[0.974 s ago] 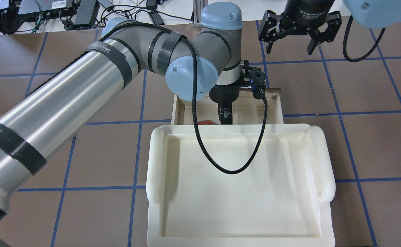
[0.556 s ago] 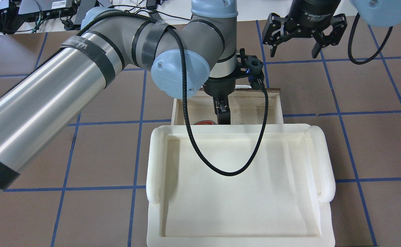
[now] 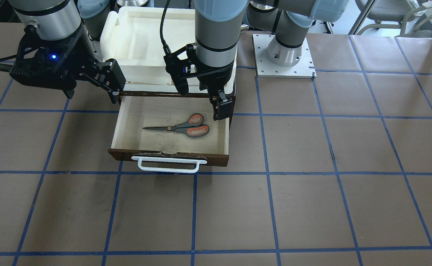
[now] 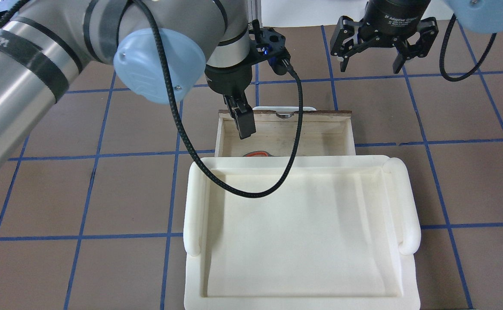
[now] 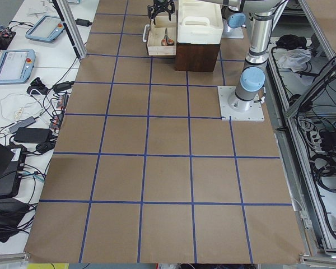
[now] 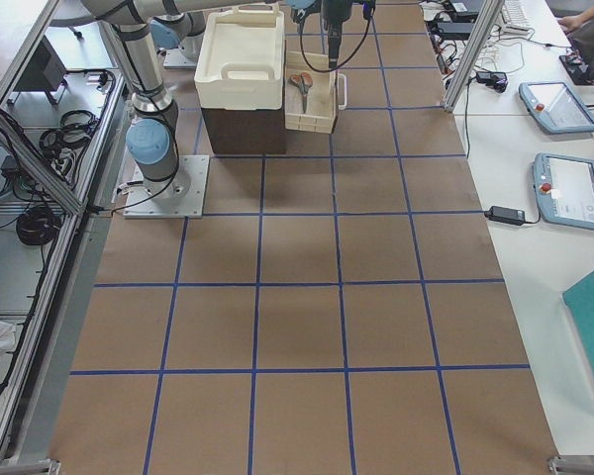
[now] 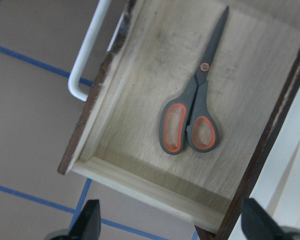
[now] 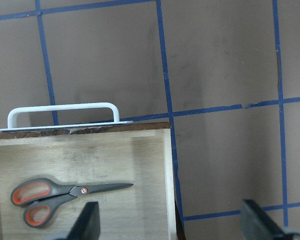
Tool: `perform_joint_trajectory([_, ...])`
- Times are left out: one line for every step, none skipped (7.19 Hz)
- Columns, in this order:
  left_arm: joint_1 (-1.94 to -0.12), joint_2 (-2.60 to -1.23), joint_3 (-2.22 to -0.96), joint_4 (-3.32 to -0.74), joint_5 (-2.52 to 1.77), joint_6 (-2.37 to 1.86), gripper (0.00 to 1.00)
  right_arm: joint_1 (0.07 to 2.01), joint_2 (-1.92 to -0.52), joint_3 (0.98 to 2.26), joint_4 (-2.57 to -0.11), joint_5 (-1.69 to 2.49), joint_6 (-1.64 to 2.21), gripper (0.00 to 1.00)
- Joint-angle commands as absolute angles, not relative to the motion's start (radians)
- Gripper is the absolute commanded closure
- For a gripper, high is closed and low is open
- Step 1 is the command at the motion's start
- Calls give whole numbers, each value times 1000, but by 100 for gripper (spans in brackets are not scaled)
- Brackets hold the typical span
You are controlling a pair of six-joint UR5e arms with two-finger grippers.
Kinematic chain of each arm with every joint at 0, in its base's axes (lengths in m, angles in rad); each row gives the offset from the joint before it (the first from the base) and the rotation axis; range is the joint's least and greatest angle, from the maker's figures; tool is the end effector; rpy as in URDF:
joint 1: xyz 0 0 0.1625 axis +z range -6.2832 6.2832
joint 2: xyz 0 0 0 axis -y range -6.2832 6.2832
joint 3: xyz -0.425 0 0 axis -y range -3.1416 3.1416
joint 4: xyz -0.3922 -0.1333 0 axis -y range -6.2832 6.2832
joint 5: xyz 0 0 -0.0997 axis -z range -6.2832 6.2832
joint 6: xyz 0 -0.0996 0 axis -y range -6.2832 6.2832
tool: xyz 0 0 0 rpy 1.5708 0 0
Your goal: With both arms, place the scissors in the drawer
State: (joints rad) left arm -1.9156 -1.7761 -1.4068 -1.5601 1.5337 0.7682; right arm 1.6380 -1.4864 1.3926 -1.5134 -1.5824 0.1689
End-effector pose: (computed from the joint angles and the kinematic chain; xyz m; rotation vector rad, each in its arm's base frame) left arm -0.3233 -0.4950 0.4598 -1.6360 -2.6316 -0.0343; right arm 0.1674 -0.5195 0.5268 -0.1596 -3.1297 0.0588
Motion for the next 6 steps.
perform_joint_trajectory([-1844, -1697, -1410, -1539, 1572, 444, 0, 1650, -1491, 1396, -1511, -1572, 131, 0])
perform_joint_trajectory([-1823, -1656, -1422, -1533, 1578, 311, 0, 1651, -1491, 1397, -1512, -1571, 109, 0])
perform_joint_trajectory([-1804, -1608, -1443, -1546, 1595, 182, 0, 1651, -1490, 1400, -1513, -1571, 109, 0])
perform_joint_trajectory([-1793, -1556, -1506, -1536, 1609, -9, 0, 1649, -1489, 1401, -1513, -1572, 109, 0])
perform_joint_trajectory([-1757, -1533, -1575, -1505, 1609, -112, 0, 1649, -1491, 1399, -1525, -1568, 109, 0])
perform_joint_trajectory([-1723, -1498, -1618, -1420, 1612, -156, 0, 1646, -1488, 1401, -1522, -1572, 109, 0])
